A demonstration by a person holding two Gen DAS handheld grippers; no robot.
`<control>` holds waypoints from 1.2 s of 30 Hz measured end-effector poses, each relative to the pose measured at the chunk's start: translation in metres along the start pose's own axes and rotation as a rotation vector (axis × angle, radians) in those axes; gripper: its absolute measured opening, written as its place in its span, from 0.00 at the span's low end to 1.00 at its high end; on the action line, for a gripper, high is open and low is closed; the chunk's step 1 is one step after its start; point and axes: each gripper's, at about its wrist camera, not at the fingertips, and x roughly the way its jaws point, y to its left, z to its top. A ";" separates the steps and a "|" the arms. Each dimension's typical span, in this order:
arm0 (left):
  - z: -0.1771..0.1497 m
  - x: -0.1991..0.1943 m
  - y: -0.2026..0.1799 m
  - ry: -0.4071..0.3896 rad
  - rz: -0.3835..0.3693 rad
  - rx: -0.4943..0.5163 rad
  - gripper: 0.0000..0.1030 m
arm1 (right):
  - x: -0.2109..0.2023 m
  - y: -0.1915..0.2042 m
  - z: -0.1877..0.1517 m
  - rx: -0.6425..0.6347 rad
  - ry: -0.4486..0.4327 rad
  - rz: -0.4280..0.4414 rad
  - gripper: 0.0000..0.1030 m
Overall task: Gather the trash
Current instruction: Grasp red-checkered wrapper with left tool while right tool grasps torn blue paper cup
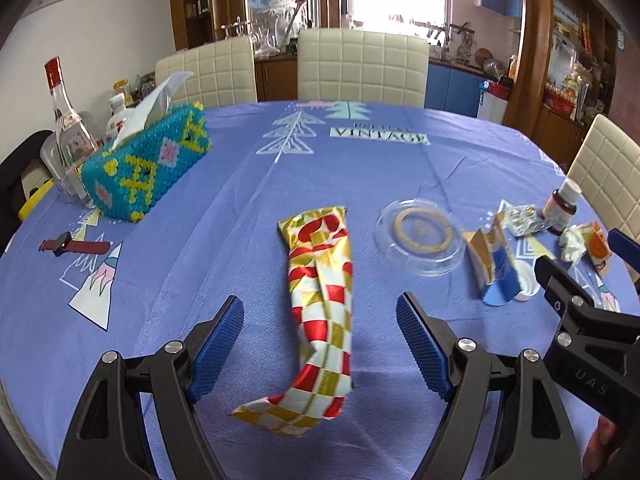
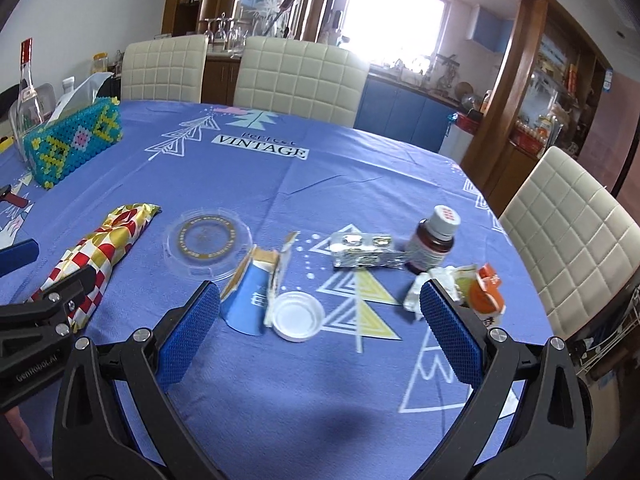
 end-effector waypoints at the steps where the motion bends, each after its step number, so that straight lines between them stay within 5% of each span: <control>1: 0.000 0.006 0.003 0.019 -0.001 -0.004 0.74 | 0.004 0.003 0.001 -0.003 0.011 0.007 0.96; 3: -0.001 0.015 0.007 0.044 -0.011 -0.009 0.66 | 0.010 0.009 0.002 -0.007 0.027 0.016 0.95; 7: -0.001 0.035 0.011 0.118 -0.036 0.001 0.30 | 0.026 0.019 0.006 -0.013 0.075 0.045 0.87; 10: 0.001 0.041 0.012 0.131 -0.037 0.006 0.21 | 0.037 0.024 0.006 -0.012 0.107 0.060 0.81; 16: 0.002 0.044 0.015 0.121 -0.063 -0.005 0.17 | 0.054 0.031 0.004 -0.026 0.154 0.066 0.66; 20: 0.004 0.045 0.016 0.121 -0.073 -0.009 0.16 | 0.062 0.032 0.000 -0.025 0.189 0.092 0.38; 36: 0.007 0.019 -0.003 0.071 -0.062 0.007 0.15 | 0.019 0.002 -0.009 -0.004 0.113 0.093 0.31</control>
